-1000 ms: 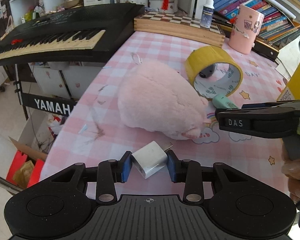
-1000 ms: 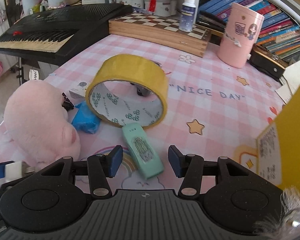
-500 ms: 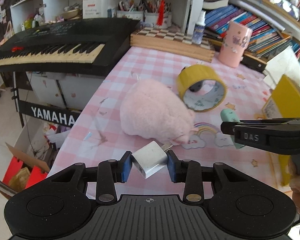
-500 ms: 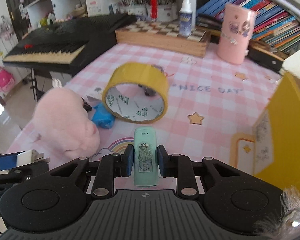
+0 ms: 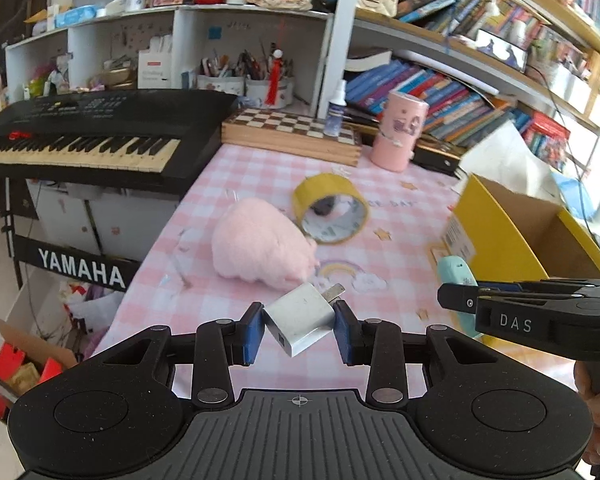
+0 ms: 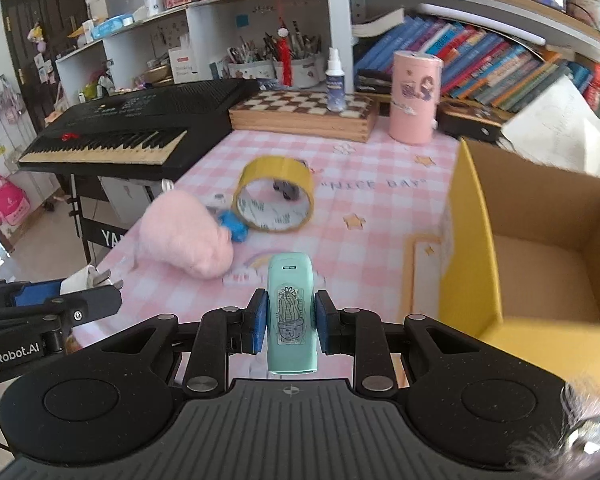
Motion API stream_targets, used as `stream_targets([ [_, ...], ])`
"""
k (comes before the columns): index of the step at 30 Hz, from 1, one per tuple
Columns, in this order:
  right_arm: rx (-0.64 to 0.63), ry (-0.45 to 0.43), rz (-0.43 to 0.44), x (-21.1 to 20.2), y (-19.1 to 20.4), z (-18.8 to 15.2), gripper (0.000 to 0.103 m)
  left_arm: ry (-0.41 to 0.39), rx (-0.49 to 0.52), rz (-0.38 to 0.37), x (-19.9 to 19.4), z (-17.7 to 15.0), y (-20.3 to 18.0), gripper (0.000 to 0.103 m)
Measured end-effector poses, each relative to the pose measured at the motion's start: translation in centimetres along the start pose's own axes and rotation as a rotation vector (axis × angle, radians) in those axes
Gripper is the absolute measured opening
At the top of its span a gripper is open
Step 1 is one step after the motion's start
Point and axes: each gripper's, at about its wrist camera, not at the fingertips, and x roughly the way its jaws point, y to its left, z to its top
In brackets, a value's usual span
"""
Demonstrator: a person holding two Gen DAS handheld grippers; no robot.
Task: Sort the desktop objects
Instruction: 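Carry the charger and lighter in both tools over the yellow box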
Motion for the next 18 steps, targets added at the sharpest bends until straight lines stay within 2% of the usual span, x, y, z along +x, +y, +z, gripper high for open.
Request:
stream_targets([
  [9, 0.062, -0.006, -0.018, -4.5, 2.1, -5.1, 0.023, 0.019, 0.042, -0.034, -4.1, -3.3, 0.1, 0.035],
  [18, 0.199, -0.022, -0.128, -9.3, 1.4, -10.2, 0.023, 0.024, 0.167, -0.126, -7.2, -6.2, -2.1, 0.035],
])
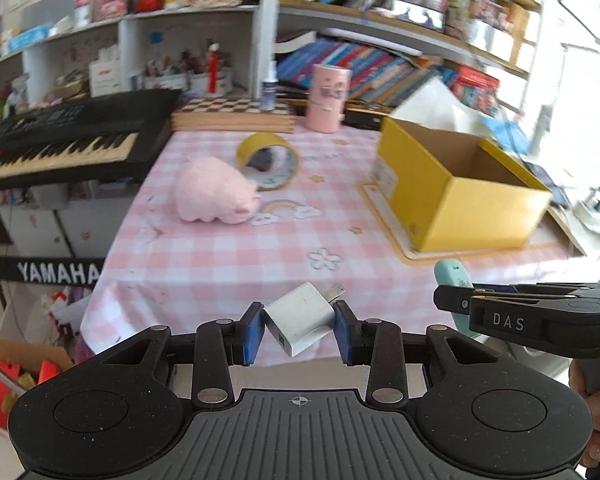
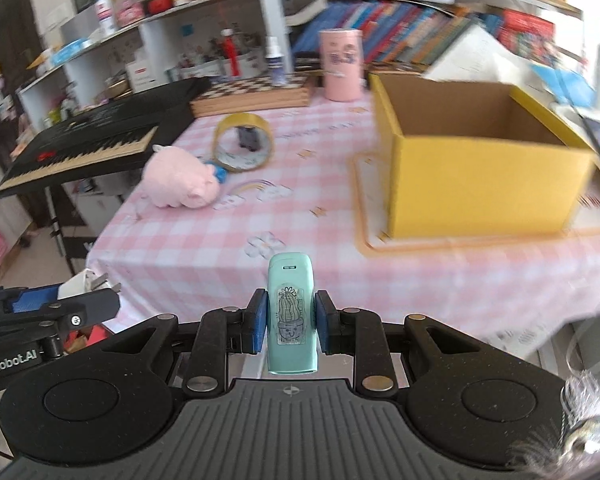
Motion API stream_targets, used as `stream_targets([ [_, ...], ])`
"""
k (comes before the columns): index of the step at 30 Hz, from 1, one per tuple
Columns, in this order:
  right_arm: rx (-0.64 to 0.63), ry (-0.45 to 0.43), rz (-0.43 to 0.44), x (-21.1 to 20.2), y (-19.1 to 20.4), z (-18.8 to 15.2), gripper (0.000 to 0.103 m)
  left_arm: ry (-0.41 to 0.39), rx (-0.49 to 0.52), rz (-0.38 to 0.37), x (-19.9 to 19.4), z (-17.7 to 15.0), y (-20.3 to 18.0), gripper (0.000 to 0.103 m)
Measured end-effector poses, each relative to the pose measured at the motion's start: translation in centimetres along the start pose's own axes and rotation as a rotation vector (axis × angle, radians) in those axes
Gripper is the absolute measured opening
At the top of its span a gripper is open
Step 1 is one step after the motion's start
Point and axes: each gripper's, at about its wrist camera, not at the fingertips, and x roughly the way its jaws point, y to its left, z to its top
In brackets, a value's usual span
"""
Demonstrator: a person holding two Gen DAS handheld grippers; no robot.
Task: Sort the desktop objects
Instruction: 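Carry the charger and lighter in both tools over the yellow box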
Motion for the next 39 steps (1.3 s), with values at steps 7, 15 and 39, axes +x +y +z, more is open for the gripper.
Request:
stream_targets([
  [7, 0.066, -0.03, -0.067, -2.8, -1.4, -1.7, 0.023, -0.01, 0.072, -0.077, -0.9, -0.6, -2.0, 0.035],
  [15, 0.128, -0.048, -0.133, -4.6, -3.4, -2.9, 0.023, -0.012, 0.136, -0.155, -0.6, -0.5, -4.2, 0.035],
  [39, 0.197, -0.07, -0.253, -6.1, -8.7, -2.0, 0.023, -0.013, 0.224, -0.306, 2.4, 1.5, -9.7, 0.035],
])
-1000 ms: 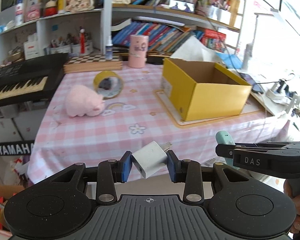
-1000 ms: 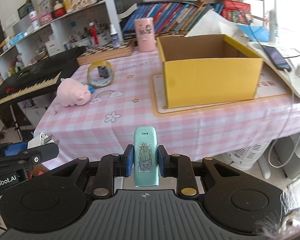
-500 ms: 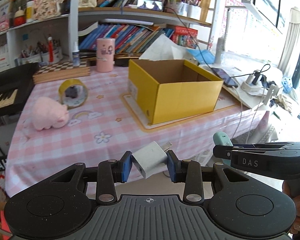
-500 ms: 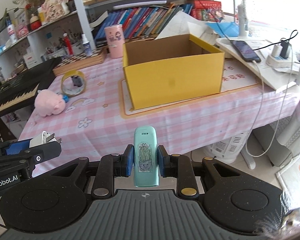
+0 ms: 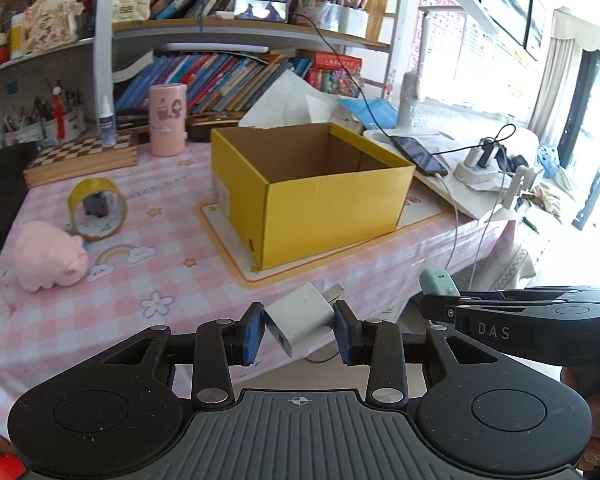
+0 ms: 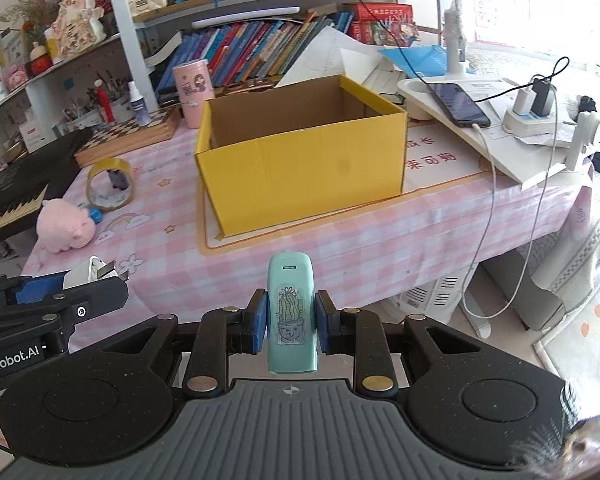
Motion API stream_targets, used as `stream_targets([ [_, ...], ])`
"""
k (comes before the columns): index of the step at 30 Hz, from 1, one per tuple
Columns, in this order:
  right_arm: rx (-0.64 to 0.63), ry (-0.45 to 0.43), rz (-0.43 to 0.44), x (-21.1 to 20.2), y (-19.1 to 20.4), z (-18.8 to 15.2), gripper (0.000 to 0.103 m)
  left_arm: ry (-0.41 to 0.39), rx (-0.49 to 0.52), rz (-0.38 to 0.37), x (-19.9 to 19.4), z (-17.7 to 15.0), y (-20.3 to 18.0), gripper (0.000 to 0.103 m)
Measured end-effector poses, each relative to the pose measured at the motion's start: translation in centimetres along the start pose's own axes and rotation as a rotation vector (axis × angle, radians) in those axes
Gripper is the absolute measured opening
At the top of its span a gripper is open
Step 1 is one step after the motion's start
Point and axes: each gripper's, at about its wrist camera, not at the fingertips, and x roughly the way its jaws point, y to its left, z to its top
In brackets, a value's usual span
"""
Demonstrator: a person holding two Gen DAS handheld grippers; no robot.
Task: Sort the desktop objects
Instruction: 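Carry the charger and lighter in both tools over the yellow box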
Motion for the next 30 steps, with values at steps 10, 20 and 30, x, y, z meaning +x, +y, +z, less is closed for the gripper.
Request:
stream_targets([
  [10, 0.007, 0.032, 0.02, 2.0, -0.8, 0.7, 0.023, 0.018, 0.021, 0.018, 1.4, 0.7, -0.5, 0.035],
  [20, 0.005, 0.065, 0.058, 4.5, -1.7, 1.9, 0.023, 0.027, 0.04, 0.046, 3.2, 2.1, -1.1, 0.035],
  [30, -0.001, 0.033, 0.039, 6.1, -4.5, 5.0, 0.023, 0.013, 0.072, 0.003, 6.6, 5.0, -3.5, 0.035],
])
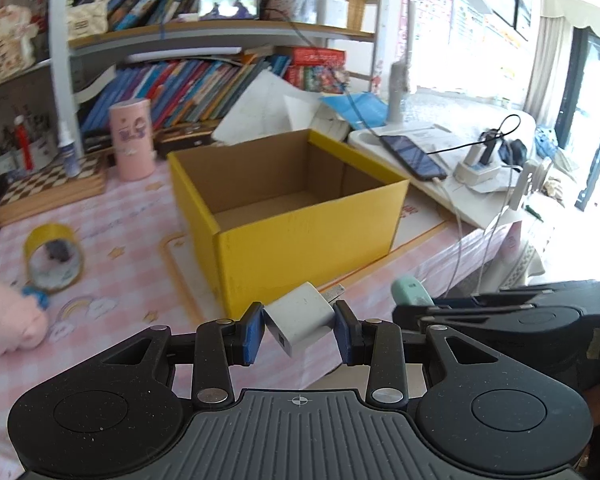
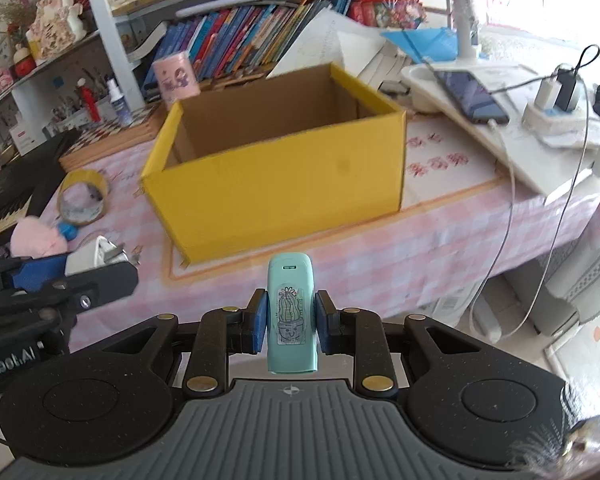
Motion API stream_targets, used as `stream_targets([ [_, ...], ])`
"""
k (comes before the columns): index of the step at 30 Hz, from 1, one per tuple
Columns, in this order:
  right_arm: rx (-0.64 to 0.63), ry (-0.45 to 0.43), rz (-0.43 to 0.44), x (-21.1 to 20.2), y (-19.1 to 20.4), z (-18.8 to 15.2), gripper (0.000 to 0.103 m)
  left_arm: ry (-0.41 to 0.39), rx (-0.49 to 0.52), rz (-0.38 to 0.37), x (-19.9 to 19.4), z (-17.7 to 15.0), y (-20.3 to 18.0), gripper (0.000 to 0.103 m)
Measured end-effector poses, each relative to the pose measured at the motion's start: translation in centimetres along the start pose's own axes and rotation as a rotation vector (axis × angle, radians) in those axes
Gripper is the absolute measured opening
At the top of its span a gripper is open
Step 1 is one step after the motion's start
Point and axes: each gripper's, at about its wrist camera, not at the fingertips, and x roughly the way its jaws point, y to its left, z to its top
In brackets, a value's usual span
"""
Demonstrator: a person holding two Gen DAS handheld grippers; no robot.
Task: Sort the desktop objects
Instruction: 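Carry the charger and lighter in both tools over the yellow box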
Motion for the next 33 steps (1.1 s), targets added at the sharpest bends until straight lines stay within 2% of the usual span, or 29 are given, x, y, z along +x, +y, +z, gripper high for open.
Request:
stream_targets([
  [6, -0.008, -0.033, -0.009, 0.8, -2.1, 2.6, 0.023, -0.034, 0.012, -0.016, 1.9, 2.4, -1.2, 0.035],
  [12, -0.053, -0.117, 0.0, 0.9, -3.1, 5.9, 0.023, -0.06, -0.003, -0.005, 3.8, 5.0, -1.5, 0.035],
  [18, -0.073, -0.143, 0.04, 2.1, -4.1, 9.2, 0.023, -0.086, -0.04, 0.056, 5.2, 7.3, -0.8, 0.035],
  [25, -0.115, -0.154, 0.138, 4.4, -4.1, 13.1, 0.023, -0.075, -0.086, 0.125, 7.9, 9.4, 0.3, 0.035],
  [33, -0.27, -0.08, 0.191, 10.2, -3.1, 16.9, 0.023, -0.011, -0.131, 0.219, 12.8, 10.8, 1.3, 0.035],
])
